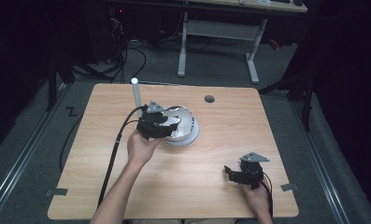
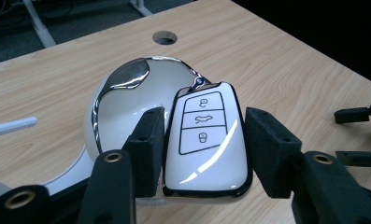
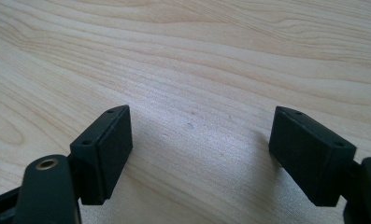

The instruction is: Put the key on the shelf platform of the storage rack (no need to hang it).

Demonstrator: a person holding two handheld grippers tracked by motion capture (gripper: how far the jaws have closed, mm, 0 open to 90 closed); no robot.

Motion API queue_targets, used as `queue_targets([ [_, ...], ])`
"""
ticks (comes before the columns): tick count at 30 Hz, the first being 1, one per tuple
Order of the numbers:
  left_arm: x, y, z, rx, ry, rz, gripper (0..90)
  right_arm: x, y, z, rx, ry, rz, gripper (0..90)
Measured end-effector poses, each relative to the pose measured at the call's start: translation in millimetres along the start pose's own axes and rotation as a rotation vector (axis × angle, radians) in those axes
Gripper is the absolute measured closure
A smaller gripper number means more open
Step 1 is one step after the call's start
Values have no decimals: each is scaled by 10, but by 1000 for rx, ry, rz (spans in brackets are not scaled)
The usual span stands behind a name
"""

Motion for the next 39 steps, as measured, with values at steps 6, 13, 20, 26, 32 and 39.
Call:
queue_targets([
  [6,5,40,-7,11,-18,4,497,0,0,0,0,0,0,219],
  [13,-13,126,-33,25,-19,1,496,0,0,0,0,0,0,219],
  [20,-19,210,-70,35,-28,4,496,0,0,0,0,-1,0,219],
  [26,-57,292,-103,45,-22,22,496,0,-1,-1,1,0,0,218],
  [32,-108,374,-132,57,-1,37,495,1,-2,-1,1,0,0,218],
  [39,-166,463,-168,58,17,65,494,0,-2,-1,1,0,0,218],
])
Point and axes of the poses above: each handheld gripper's, and its own axes: y roughly forward along the jaws, z roughly out of its top, x roughly to its right, the point moved 5 cm from there along y, roughly forward along the jaws, and after that the axes turned 8 degrees about x, right-handed, at the moved point
